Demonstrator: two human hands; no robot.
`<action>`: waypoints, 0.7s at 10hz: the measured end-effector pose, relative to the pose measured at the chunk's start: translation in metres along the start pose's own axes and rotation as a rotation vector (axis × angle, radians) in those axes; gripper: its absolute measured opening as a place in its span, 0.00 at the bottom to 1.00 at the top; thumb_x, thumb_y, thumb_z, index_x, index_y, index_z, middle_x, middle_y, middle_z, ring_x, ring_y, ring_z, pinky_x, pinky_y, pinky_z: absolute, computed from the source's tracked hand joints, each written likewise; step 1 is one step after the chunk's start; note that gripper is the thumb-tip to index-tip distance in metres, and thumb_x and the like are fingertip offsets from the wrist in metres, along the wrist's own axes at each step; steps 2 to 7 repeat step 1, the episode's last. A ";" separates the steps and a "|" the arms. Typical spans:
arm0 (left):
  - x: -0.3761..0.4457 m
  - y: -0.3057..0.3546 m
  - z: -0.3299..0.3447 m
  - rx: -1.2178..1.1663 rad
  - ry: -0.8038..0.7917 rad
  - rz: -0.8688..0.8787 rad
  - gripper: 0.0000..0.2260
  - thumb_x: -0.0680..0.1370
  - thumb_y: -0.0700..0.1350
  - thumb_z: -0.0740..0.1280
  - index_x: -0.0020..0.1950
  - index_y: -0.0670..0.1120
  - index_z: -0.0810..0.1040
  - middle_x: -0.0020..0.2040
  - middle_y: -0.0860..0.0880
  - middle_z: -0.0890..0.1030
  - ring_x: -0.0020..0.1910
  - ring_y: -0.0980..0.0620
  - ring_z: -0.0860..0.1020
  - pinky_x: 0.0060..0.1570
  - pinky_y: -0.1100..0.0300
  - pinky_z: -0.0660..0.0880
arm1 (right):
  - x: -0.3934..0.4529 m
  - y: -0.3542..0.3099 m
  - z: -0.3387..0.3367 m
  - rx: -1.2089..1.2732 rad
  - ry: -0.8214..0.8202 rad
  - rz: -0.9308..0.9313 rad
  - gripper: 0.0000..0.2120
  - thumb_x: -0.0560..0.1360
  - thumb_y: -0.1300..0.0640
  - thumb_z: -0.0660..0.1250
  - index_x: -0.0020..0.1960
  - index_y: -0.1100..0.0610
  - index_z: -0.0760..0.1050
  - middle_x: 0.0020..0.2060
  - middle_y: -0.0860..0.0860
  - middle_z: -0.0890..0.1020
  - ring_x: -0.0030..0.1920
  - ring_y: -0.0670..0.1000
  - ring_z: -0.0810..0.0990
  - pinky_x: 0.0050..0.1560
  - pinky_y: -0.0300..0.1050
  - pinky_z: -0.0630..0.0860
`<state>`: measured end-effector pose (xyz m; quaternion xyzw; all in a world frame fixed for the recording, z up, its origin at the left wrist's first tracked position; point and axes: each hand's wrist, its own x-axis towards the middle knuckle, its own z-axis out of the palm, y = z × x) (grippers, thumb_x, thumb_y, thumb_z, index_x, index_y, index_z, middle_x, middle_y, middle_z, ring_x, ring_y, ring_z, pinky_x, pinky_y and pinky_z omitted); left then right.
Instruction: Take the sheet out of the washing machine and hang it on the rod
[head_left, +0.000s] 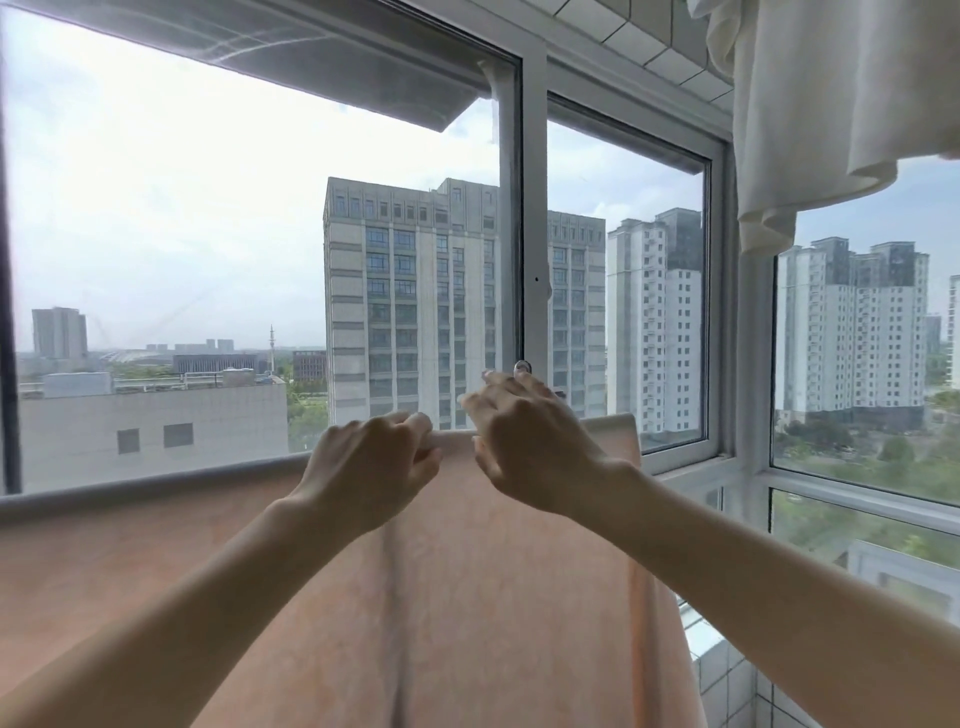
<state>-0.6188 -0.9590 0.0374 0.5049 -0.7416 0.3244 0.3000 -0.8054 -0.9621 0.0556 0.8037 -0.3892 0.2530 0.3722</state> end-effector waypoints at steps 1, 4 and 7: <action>-0.015 -0.011 -0.012 0.030 0.009 -0.011 0.11 0.79 0.57 0.61 0.52 0.52 0.76 0.43 0.56 0.80 0.37 0.55 0.79 0.36 0.60 0.73 | 0.002 -0.021 0.010 0.042 -0.066 -0.005 0.18 0.77 0.54 0.61 0.65 0.60 0.71 0.59 0.56 0.79 0.61 0.56 0.75 0.66 0.52 0.68; -0.015 -0.011 -0.012 0.030 0.009 -0.011 0.11 0.79 0.57 0.61 0.52 0.52 0.76 0.43 0.56 0.80 0.37 0.55 0.79 0.36 0.60 0.73 | 0.002 -0.021 0.010 0.042 -0.066 -0.005 0.18 0.77 0.54 0.61 0.65 0.60 0.71 0.59 0.56 0.79 0.61 0.56 0.75 0.66 0.52 0.68; -0.015 -0.011 -0.012 0.030 0.009 -0.011 0.11 0.79 0.57 0.61 0.52 0.52 0.76 0.43 0.56 0.80 0.37 0.55 0.79 0.36 0.60 0.73 | 0.002 -0.021 0.010 0.042 -0.066 -0.005 0.18 0.77 0.54 0.61 0.65 0.60 0.71 0.59 0.56 0.79 0.61 0.56 0.75 0.66 0.52 0.68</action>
